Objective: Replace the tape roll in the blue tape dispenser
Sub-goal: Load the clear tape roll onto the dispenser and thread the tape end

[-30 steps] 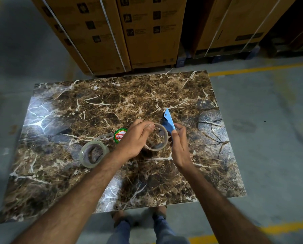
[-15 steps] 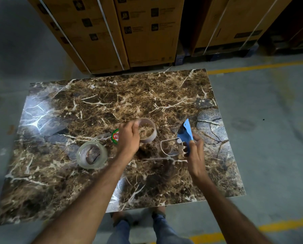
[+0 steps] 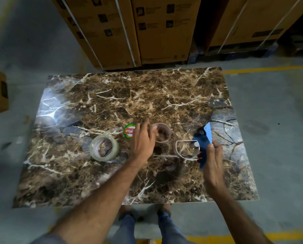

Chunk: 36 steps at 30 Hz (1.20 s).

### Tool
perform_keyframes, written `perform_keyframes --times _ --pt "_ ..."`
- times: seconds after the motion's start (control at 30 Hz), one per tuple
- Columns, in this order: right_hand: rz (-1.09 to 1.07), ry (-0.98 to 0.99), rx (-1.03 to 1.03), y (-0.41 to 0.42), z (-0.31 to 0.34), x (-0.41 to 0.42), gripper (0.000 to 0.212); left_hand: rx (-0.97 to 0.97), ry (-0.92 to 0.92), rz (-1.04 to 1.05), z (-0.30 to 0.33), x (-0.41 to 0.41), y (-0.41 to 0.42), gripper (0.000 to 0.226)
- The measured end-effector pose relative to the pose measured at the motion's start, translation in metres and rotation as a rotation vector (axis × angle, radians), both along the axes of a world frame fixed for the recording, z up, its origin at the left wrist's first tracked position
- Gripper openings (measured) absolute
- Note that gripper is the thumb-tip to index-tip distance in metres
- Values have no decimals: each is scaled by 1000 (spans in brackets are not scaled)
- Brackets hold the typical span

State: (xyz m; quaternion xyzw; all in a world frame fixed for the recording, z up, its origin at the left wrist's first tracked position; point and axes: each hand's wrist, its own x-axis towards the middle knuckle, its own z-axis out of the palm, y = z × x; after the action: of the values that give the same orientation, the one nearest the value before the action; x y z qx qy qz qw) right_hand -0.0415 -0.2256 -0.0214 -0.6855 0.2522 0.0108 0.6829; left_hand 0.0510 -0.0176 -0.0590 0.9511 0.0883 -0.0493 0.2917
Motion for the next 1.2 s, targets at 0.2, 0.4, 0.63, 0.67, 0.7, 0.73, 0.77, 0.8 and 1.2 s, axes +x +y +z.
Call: perform_keyframes --times 0.2,0.4,0.63,0.67,0.7,0.73,0.77,0.8,1.2 --pt "61 4 38 36 9 4 22 4 -259 465 38 -41 118 38" --pt "109 -2 92 79 8 3 23 -85 239 423 20 -23 200 50" --pt "139 29 110 113 3 4 25 -148 439 227 15 -11 201 22" --pt "146 28 111 116 3 4 26 -110 428 212 12 -11 202 21" --pt "153 26 114 121 4 5 27 -77 399 202 10 -12 202 18" --pt "158 24 111 125 5 5 27 -49 361 192 9 -14 201 16" --pt "164 24 107 130 6 5 27 -30 329 180 9 -16 201 15" --pt "164 24 109 135 8 5 27 -10 299 159 9 -18 201 15" --pt "129 -49 62 168 9 14 15 -377 84 43 53 -53 213 11"
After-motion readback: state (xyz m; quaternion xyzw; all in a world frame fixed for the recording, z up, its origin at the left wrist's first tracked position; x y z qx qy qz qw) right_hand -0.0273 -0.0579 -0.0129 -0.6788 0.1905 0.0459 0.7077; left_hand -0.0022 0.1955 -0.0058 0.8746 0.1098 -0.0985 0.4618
